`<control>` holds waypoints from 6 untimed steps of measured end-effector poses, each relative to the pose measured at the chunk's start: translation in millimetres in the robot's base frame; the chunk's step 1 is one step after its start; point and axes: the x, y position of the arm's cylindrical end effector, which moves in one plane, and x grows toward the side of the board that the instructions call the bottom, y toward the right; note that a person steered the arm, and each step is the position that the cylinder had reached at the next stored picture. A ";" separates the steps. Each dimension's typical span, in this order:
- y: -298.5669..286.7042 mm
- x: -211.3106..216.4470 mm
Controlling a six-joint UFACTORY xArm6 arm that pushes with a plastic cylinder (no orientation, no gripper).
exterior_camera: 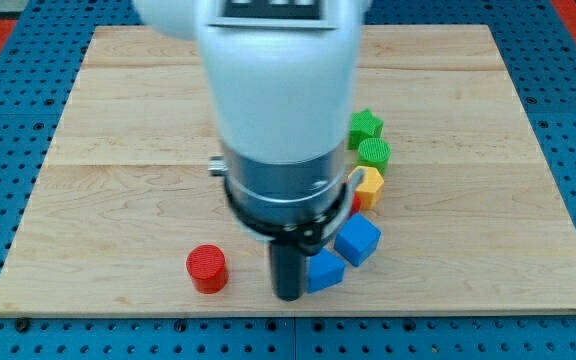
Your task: Separate the blue blocks from each other
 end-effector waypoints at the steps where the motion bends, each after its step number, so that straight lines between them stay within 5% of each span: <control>1: 9.1 -12.3; 4: 55.2 24.0; 6: 71.0 -50.5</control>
